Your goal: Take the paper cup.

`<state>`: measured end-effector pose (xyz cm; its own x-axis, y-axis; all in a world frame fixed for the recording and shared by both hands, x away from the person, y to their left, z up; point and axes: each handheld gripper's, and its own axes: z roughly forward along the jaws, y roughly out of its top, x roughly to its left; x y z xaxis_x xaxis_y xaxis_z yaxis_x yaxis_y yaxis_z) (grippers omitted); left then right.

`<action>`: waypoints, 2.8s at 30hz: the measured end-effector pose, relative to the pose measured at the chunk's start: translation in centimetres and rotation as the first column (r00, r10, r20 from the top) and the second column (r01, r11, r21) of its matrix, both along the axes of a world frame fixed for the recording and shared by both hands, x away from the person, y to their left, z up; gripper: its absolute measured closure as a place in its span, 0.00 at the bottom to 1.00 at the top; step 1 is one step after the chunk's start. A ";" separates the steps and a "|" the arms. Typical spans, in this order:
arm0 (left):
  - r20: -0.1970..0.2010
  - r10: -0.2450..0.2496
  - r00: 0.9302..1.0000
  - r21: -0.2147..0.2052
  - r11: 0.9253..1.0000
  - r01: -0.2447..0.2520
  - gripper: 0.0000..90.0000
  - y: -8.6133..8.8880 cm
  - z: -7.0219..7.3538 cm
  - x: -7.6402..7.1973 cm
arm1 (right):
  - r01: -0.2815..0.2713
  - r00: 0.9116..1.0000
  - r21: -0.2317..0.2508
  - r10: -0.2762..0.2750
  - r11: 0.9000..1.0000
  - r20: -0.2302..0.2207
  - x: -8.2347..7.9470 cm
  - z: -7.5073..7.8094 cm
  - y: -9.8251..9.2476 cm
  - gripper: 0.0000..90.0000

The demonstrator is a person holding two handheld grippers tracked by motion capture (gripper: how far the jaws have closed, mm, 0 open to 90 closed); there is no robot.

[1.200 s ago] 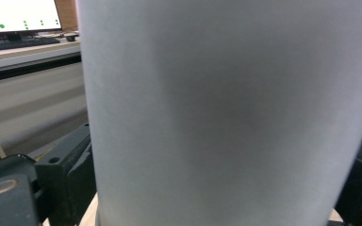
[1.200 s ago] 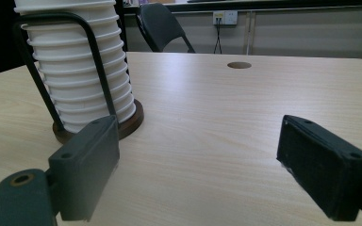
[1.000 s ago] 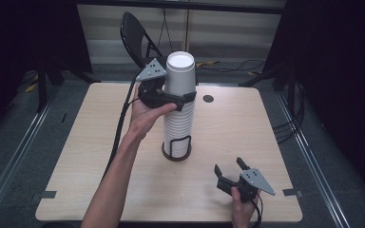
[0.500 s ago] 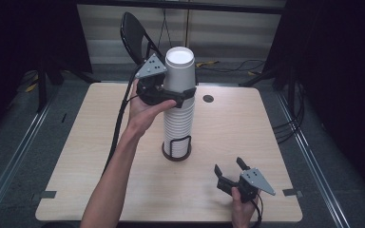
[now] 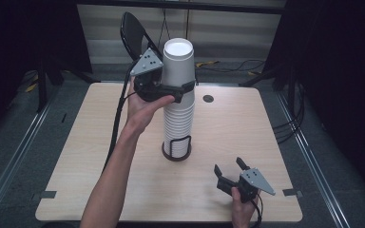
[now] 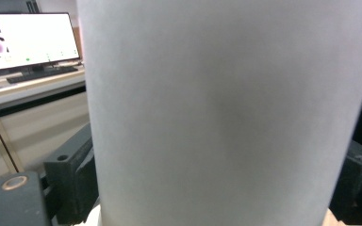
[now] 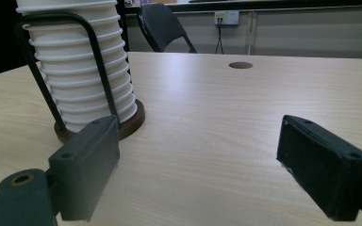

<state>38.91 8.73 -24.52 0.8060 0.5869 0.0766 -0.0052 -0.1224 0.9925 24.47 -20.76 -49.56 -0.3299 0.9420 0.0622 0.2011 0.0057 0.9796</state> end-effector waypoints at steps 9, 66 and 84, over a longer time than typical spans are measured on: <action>0.012 0.008 1.000 -0.037 0.999 -0.008 0.12 0.1 1.0 0.0 | 0.000 1.000 0.003 0.000 1.000 -0.002 0.0 0.0 0.0 0.15; -0.021 0.064 0.998 -0.172 0.983 -0.067 0.12 7.7 2.3 -0.9 | 0.006 1.000 0.004 -0.006 1.000 0.005 -0.1 0.0 0.0 0.15; -0.103 0.100 0.990 -0.149 0.982 -0.114 0.12 9.4 -2.4 -1.7 | 0.007 1.000 0.003 -0.008 1.000 0.009 -0.1 0.0 0.1 0.15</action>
